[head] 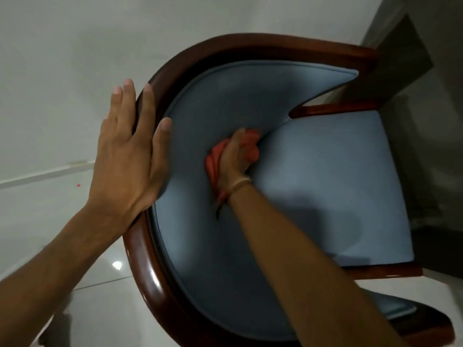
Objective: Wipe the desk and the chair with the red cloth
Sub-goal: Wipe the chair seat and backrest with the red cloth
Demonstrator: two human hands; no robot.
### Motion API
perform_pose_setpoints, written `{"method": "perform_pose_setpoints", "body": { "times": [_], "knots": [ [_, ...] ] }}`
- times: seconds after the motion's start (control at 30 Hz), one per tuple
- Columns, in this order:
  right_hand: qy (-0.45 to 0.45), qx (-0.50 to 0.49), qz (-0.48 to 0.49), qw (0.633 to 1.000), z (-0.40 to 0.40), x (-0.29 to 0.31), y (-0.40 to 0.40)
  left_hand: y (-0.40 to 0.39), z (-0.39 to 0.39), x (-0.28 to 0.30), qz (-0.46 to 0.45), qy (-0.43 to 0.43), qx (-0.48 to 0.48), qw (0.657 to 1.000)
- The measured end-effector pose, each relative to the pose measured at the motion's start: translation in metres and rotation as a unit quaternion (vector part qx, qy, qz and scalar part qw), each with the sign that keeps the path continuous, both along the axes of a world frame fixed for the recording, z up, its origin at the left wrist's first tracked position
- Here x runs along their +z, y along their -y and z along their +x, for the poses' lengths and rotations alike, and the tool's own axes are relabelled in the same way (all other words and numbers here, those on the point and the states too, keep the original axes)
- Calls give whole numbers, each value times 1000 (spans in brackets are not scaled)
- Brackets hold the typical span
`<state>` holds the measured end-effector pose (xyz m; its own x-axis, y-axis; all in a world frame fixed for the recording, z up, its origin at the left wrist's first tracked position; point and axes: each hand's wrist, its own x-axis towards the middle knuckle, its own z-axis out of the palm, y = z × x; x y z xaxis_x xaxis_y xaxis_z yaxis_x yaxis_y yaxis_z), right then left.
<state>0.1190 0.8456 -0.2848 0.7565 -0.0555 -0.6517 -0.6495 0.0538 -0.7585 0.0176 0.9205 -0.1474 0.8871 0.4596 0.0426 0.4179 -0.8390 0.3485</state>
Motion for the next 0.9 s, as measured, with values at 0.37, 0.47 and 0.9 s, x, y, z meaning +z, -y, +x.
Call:
{"method": "perform_pose_setpoints", "body": {
  "times": [0.37, 0.47, 0.9],
  "knots": [
    [93, 330, -9, 939, -88, -31, 92, 0, 1, -3, 25, -28, 1, 999],
    [16, 525, -124, 842, -111, -55, 151, 1, 3, -3, 47, -38, 4, 998],
    [-79, 226, 96, 966, -101, 24, 84, -1, 0, -4, 40, -20, 16, 999]
  ]
}}
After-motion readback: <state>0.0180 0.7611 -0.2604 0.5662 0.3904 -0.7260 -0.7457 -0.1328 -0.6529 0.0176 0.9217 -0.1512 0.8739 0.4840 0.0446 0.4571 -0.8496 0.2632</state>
